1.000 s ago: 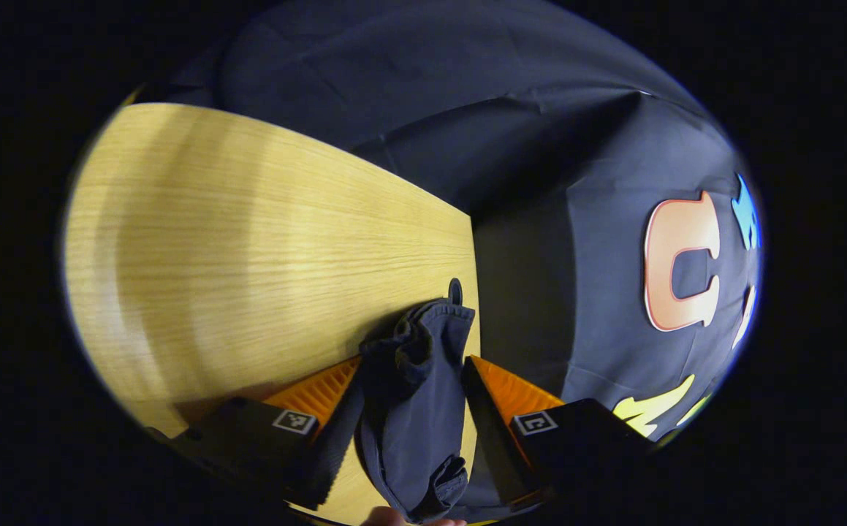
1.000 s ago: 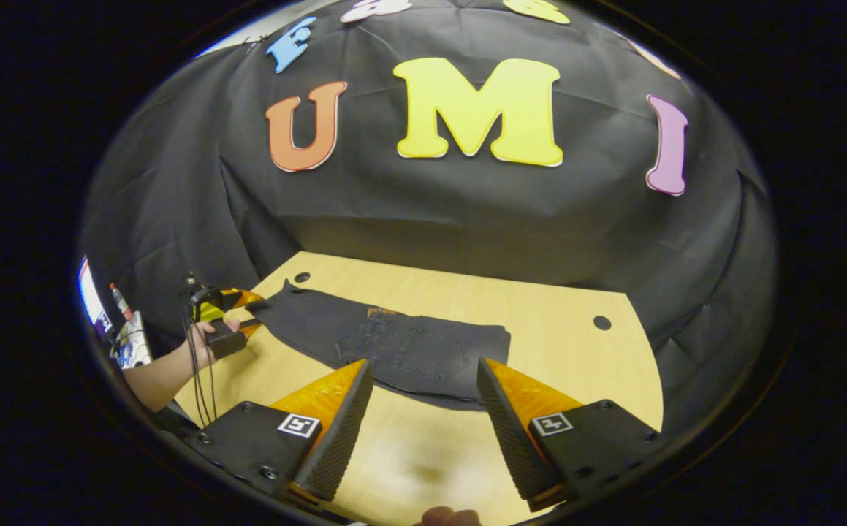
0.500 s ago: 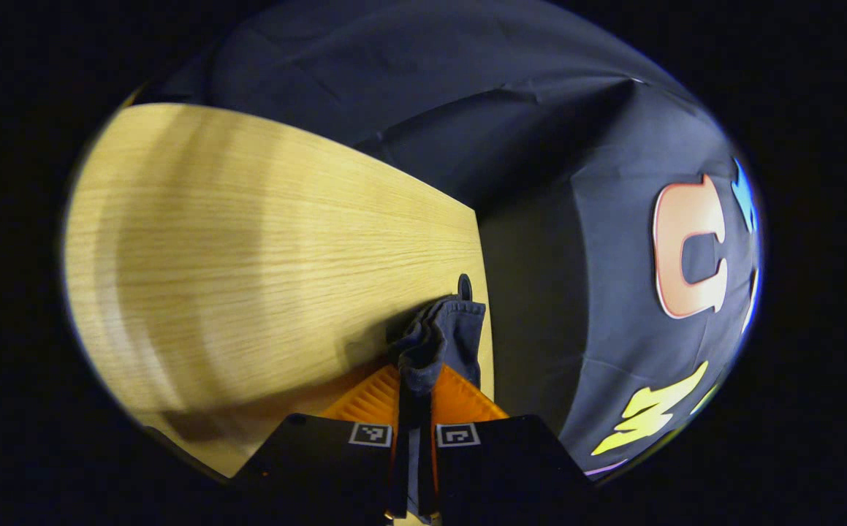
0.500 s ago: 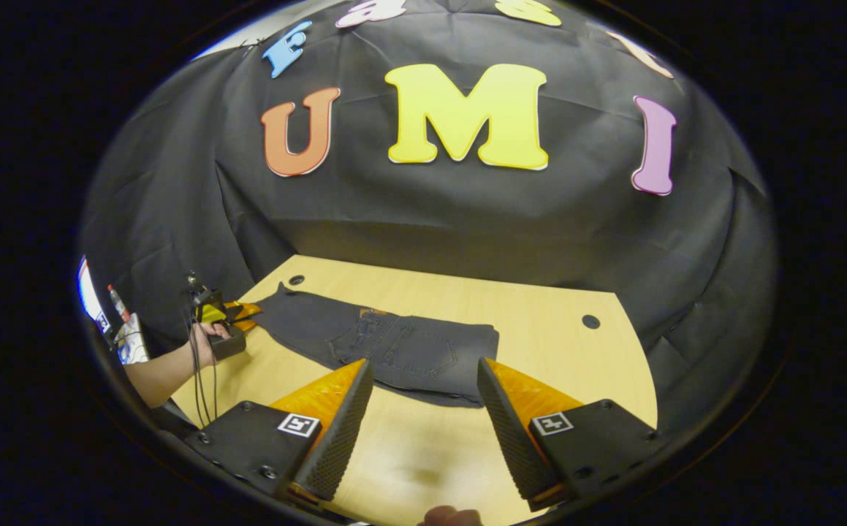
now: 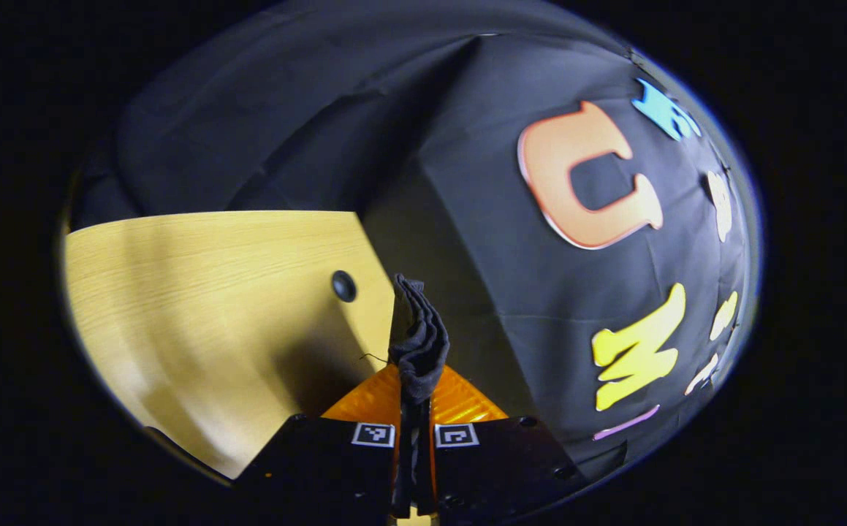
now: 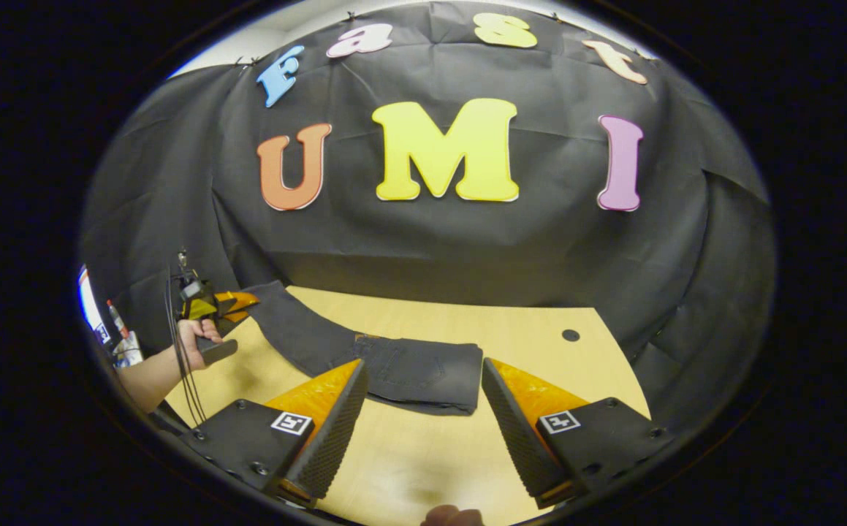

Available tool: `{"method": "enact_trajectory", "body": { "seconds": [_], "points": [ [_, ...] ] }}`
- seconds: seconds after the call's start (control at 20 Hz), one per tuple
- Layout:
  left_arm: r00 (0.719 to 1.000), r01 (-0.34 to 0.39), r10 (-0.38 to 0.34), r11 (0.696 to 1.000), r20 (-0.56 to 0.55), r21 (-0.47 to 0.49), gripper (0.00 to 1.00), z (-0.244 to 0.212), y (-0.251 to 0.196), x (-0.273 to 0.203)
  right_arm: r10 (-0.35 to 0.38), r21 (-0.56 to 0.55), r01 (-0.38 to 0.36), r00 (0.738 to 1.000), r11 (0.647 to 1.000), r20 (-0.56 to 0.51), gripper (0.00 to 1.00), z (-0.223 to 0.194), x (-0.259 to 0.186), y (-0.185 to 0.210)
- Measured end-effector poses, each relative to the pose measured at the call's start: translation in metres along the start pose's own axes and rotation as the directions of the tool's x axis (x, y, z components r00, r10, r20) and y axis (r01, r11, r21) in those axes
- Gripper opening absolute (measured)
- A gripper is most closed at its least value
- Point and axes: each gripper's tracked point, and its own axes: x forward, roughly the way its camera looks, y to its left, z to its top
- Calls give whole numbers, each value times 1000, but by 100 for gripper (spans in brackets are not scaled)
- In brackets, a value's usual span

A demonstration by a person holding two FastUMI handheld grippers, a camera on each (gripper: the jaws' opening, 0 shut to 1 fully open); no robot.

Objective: Grasp the waist and the cuffs of the jeans and fold them to make the two legs overlap; first hold the waist and fold one-third of the jeans toward the cuffs, then hold the cuffs and fold the remaining one-third in the same direction to finish folding.

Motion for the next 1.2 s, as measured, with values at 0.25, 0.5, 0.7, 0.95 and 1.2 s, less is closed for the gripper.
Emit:
{"method": "enact_trajectory", "body": {
  "seconds": [0.25,0.5,0.7,0.95,1.2],
  "points": [
    [992,119,-112,983,-57,139,6,-50,-95,-11,-49,57,48,999,997,17,94,-10,-31,-22],
    [963,221,-174,947,-207,233,6,-142,-149,-12,-120,99,117,992,988,26,96,-19,-57,-51],
    [948,232,-136,915,-289,331,6,-222,-162,5,-195,130,190,981,973,24,94,-25,-73,-84],
    [919,215,-59,904,-390,370,6,-302,-146,25,-269,172,268,963,948,-18,96,-41,-81,-125],
    [893,134,64,907,-446,399,6,-366,-115,51,-307,188,314,949,931,-67,94,-58,-84,-151]
  ]
}}
